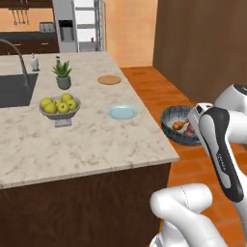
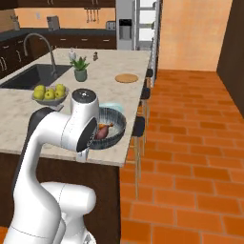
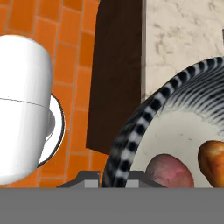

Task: Pick the chicken drumstick and potato from their plates and place them in the bowl. Then put the bowl in the fridge.

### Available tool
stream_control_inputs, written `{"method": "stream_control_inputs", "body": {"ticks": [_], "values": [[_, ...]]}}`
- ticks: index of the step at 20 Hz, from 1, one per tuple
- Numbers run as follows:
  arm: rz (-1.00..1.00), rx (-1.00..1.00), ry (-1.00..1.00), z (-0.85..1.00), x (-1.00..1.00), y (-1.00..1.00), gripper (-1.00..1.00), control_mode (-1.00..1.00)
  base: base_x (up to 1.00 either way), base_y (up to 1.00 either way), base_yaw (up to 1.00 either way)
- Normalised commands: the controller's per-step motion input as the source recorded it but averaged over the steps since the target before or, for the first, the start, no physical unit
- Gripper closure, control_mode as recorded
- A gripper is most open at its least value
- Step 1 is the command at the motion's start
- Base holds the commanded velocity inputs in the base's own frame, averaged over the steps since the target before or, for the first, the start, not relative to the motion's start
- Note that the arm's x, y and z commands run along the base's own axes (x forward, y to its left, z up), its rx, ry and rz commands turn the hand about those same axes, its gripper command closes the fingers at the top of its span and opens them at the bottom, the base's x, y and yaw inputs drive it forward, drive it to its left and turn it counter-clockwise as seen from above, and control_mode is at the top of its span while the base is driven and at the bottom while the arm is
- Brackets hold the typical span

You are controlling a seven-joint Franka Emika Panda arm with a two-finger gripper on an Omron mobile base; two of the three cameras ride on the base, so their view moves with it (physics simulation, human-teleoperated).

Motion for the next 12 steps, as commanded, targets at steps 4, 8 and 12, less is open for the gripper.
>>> {"method": "stream_control_inputs", "body": {"ticks": [4,8,12], "values": [[0.0,0.0,0.0,0.0,0.0,0.0,1.0,1.0,-0.31,1.0,0.01],[0.0,0.0,0.0,0.0,0.0,0.0,1.0,1.0,-0.31,1.0,0.01],[0.0,0.0,0.0,0.0,0.0,0.0,1.0,1.0,0.15,1.0,0.0]]}}
